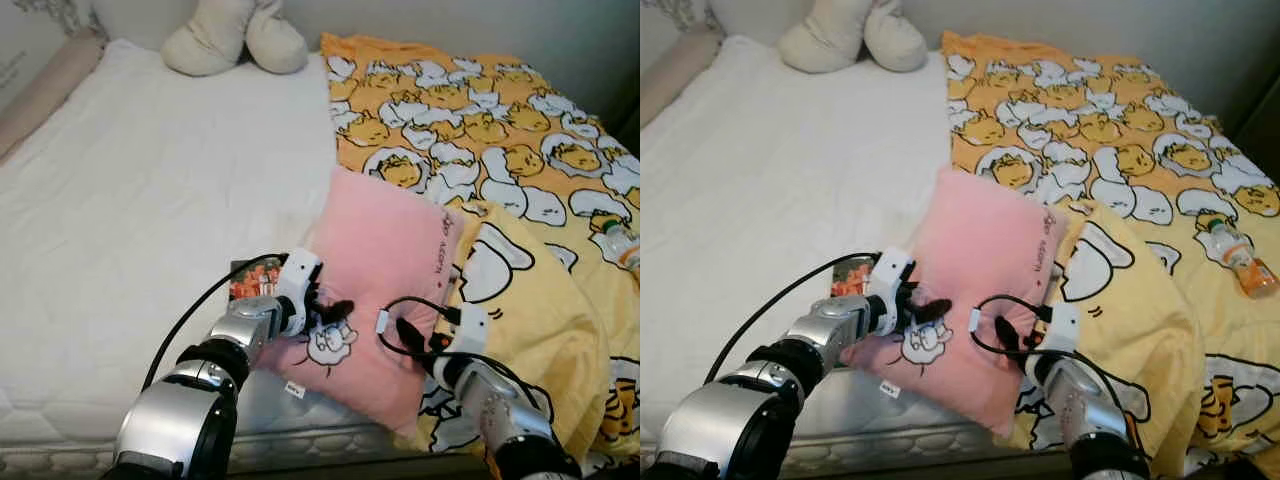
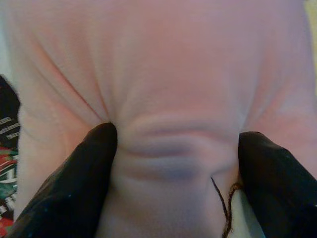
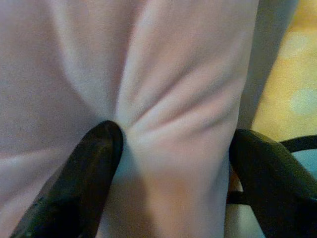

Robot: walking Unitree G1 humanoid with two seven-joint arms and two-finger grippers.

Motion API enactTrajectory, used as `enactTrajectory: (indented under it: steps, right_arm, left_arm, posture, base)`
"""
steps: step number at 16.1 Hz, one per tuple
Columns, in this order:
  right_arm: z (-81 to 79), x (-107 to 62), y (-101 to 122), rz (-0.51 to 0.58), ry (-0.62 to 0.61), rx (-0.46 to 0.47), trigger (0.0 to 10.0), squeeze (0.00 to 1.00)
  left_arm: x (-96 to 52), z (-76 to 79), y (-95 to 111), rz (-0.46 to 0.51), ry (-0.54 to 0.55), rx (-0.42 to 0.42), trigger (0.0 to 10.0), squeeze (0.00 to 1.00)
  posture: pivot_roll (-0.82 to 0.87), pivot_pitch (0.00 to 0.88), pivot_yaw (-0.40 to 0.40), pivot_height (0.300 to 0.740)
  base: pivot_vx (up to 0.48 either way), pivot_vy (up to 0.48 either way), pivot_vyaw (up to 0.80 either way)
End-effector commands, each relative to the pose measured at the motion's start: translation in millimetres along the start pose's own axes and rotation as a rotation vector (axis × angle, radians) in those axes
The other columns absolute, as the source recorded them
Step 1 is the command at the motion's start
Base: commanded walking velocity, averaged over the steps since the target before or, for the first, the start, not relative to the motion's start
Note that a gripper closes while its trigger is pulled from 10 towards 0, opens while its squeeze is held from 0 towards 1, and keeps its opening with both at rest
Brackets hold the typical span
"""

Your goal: Clean up the room

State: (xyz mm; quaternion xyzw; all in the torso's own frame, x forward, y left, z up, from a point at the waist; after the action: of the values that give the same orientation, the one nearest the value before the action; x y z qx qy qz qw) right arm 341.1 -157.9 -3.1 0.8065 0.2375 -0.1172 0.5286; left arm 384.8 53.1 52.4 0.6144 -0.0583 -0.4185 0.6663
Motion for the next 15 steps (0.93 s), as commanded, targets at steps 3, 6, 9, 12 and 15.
enactTrajectory:
  steps: [3, 6, 9, 12, 15]
  right_arm:
    - [5.7, -2.1, -10.1, -0.027, -0.013, -0.040, 0.0, 0.00]
    - [8.8, -4.7, -17.9, -0.039, -0.001, -0.061, 0.0, 0.00]
    - [6.8, 1.5, -12.9, -0.019, -0.019, -0.031, 0.0, 0.00]
    - [-0.1, 8.5, -5.6, -0.011, -0.003, -0.003, 0.0, 0.00]
    - [-2.4, 12.5, -3.4, -0.016, -0.008, 0.008, 0.0, 0.00]
  left_arm:
    - [1.8, -0.1, -31.2, -0.030, 0.073, -0.111, 0.0, 0.00]
    - [8.5, 16.4, -47.0, -0.038, 0.057, -0.111, 0.0, 0.00]
    - [11.3, 24.3, -53.9, -0.077, 0.038, -0.048, 0.0, 0.00]
    - [10.0, 21.4, -48.6, -0.079, 0.028, 0.005, 0.0, 0.00]
    - [9.4, 19.0, -47.2, -0.076, 0.038, 0.007, 0.0, 0.00]
  posture:
    - [-0.03, 0.138, -0.019, 0.740]
    - [-0.01, 0.114, -0.023, 0.740]
    - [0.02, 0.090, -0.035, 0.740]
    - [0.04, 0.076, -0.030, 0.740]
    - [0.04, 0.073, -0.027, 0.740]
  base:
    - [0.000, 0.000, 0.00]
    - [0.000, 0.000, 0.00]
    - [0.000, 0.000, 0.00]
    - [0.000, 0.000, 0.00]
    - [0.000, 0.000, 0.00]
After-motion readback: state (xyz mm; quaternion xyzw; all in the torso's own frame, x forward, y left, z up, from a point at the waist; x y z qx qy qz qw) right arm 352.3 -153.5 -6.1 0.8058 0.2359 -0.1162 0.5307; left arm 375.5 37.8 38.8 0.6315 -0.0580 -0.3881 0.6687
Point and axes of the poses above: a point about 5 cm out from each wrist's last joint towards the gripper, its own x axis pointing out of the wrist towards the gripper, its own y axis along the axis of the wrist's last joint, z = x × y, the point moved 5 cm from there along x, pointing out of the wrist towards the gripper, and after that the axes turned 4 degrees about -x, right-handed, at the moved point
